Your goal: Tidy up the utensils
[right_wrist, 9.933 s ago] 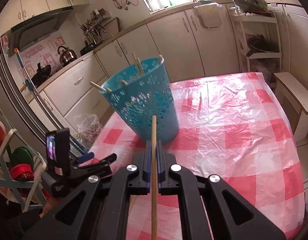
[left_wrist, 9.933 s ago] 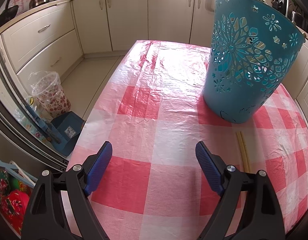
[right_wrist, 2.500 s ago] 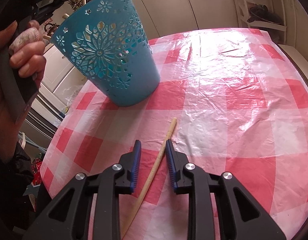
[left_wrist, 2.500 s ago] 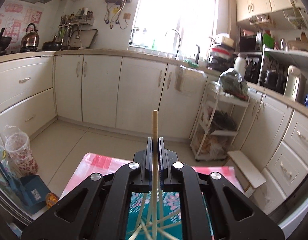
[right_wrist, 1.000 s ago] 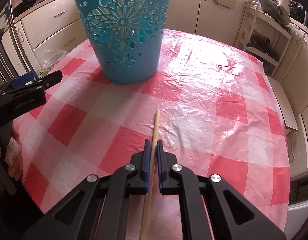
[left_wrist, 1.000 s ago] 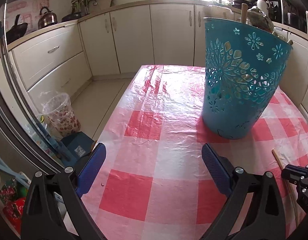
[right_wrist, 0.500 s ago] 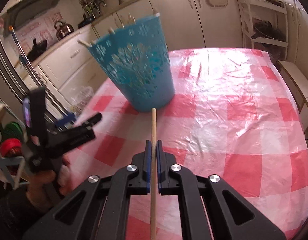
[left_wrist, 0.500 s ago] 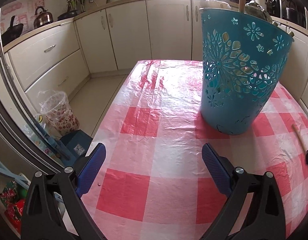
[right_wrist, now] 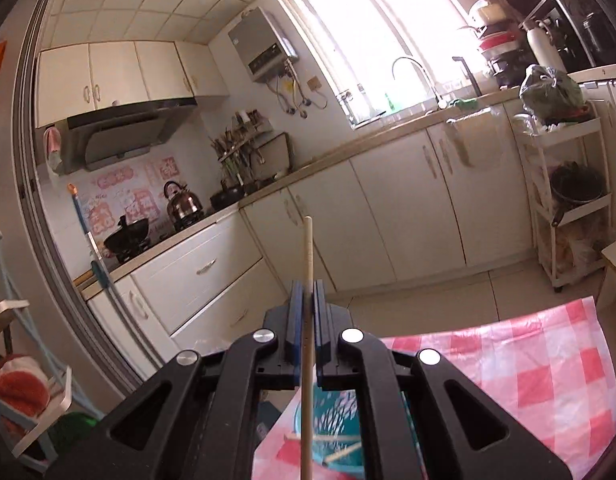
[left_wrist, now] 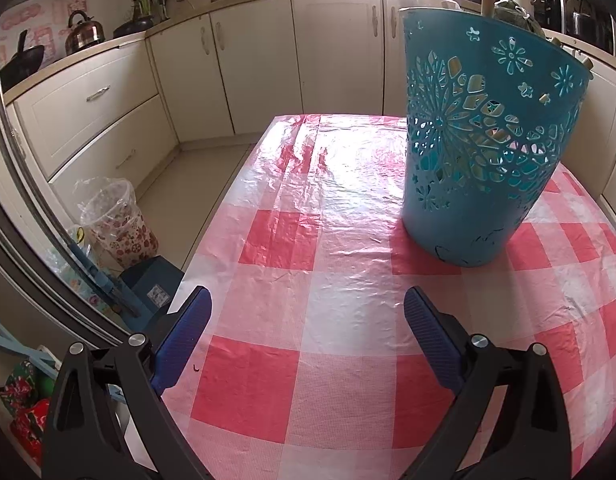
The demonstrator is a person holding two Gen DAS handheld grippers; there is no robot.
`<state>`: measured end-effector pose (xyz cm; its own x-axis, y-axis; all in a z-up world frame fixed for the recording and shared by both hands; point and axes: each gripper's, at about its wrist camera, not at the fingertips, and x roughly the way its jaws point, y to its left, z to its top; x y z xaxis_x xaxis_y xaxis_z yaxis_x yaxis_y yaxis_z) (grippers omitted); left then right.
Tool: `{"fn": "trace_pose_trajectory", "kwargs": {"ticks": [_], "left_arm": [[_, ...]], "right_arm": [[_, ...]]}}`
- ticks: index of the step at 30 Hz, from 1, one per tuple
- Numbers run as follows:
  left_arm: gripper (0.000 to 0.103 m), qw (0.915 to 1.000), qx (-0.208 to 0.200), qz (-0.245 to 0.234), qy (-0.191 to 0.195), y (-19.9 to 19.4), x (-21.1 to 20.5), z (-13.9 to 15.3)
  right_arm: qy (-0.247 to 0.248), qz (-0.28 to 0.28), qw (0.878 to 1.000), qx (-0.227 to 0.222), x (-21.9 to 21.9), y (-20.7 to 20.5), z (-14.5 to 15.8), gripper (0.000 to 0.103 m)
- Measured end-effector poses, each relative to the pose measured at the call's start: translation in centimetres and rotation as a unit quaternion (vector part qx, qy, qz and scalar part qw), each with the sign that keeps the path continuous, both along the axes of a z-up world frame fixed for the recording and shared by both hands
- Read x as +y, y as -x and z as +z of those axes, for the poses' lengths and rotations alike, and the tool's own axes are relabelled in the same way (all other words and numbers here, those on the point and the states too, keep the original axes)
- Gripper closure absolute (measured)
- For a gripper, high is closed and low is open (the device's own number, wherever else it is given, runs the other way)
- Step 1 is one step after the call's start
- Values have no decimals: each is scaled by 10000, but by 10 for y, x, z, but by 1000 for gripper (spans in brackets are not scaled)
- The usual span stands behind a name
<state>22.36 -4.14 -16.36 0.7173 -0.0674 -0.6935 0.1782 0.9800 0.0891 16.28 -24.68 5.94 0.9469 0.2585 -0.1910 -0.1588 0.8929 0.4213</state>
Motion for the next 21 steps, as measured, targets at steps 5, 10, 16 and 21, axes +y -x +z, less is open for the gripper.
{"fn": "trace_pose_trajectory", "kwargs": {"ticks": [5,10,16,21], "left_arm": [[10,10000,-1,-41,84,0,1,0],[10,9999,21,-79,98,-1,1,0],[10,9999,64,-82,93,-1,1,-1],[8,9998,107,-70,152,-4,3,-1]], "right_arm": [[327,-534,9980,-32,6,-38,-12,97],[634,-572,9959,287,14,-53,-34,97],[1106,-353,9922,444,24,-41,-35,87],[910,-224,9941,550,12,-4,-35,68]]}}
